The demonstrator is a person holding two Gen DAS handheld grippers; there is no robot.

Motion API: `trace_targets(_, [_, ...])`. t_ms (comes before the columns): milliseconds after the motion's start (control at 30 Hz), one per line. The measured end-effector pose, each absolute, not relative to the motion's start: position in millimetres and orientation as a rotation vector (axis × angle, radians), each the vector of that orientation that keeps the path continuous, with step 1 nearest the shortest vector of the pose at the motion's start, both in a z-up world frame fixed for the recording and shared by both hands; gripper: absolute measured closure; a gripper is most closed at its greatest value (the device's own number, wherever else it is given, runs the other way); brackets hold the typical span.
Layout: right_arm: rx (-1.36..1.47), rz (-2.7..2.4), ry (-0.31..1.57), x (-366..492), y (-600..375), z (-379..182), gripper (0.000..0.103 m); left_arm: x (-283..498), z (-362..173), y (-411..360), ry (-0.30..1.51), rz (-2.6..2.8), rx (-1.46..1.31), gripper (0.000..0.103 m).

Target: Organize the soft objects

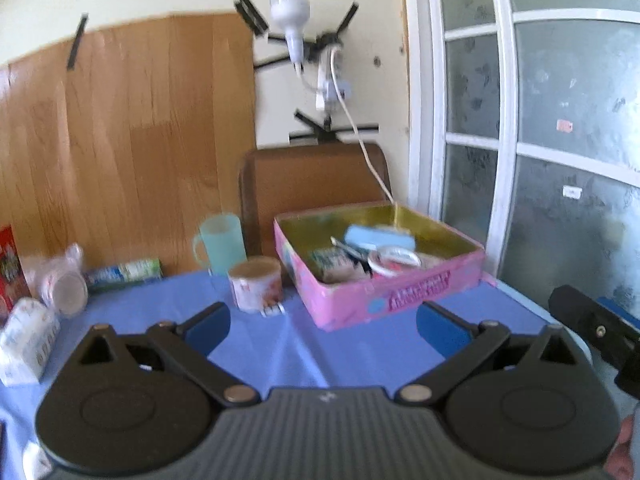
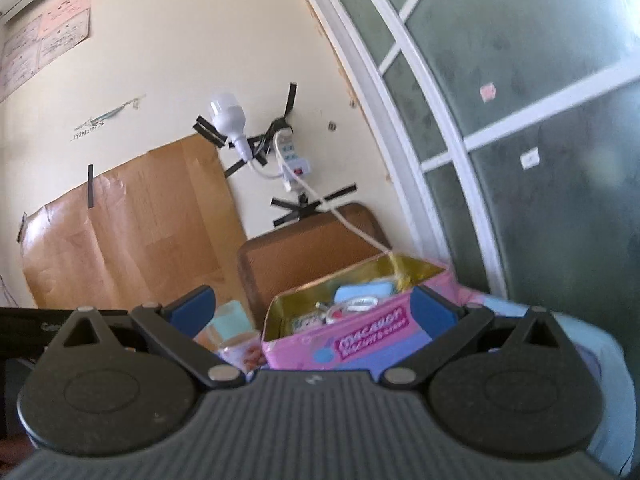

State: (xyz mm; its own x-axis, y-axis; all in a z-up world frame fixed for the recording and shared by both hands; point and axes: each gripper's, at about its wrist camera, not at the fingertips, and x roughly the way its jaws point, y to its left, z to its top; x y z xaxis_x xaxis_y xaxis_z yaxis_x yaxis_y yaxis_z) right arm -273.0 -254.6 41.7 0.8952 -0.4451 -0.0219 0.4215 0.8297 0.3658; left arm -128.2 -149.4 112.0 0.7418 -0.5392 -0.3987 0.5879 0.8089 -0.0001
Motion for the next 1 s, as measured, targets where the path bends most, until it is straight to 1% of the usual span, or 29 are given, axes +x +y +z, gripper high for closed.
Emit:
trace_targets(233, [0.432, -0.397, 0.020, -262, -265, 39, 0.000, -119, 108, -151, 0.461, -0.608, 0.135, 0.000])
trace_targets(600, [0.426, -0.342, 0.127, -233, -263, 38, 0.000, -73, 93, -141, 0.565, -0.559, 0.124, 0.000])
trace_targets(1000, [0.388, -0.331, 0.193, -201, -244, 35, 0.000, -41, 76, -113, 0.593, -0.501, 0.082, 0.000])
